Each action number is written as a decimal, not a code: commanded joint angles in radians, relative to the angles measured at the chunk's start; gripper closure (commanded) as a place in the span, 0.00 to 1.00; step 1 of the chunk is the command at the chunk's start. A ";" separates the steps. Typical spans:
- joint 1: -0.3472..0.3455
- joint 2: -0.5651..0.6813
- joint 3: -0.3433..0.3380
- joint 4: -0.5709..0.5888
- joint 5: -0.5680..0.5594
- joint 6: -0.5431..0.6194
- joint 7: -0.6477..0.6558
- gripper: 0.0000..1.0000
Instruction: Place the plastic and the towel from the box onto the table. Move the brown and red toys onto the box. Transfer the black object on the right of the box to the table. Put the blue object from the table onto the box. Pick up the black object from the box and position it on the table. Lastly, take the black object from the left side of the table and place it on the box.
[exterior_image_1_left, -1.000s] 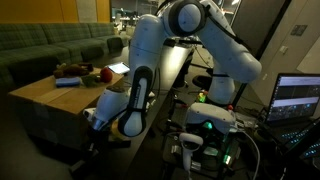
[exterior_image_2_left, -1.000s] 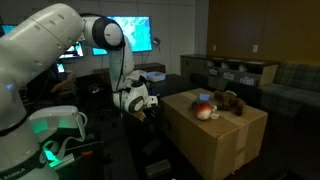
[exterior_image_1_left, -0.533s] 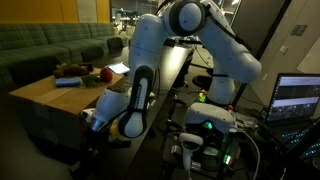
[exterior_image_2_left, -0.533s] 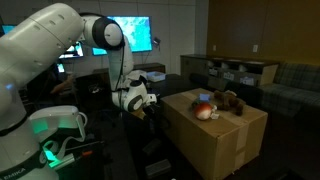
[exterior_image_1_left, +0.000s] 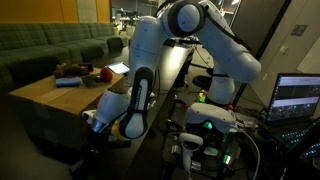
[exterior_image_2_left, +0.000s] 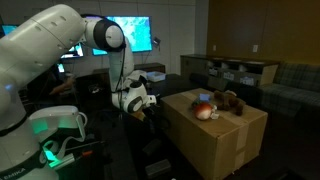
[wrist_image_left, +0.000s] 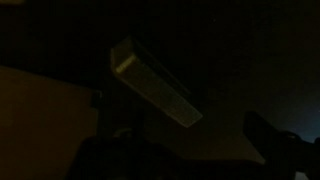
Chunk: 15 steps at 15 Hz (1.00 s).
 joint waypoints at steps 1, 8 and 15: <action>0.034 0.021 -0.037 0.012 0.013 0.050 -0.014 0.00; 0.133 0.074 -0.143 0.046 0.054 0.052 -0.010 0.00; 0.166 0.108 -0.182 0.075 0.070 0.045 -0.007 0.04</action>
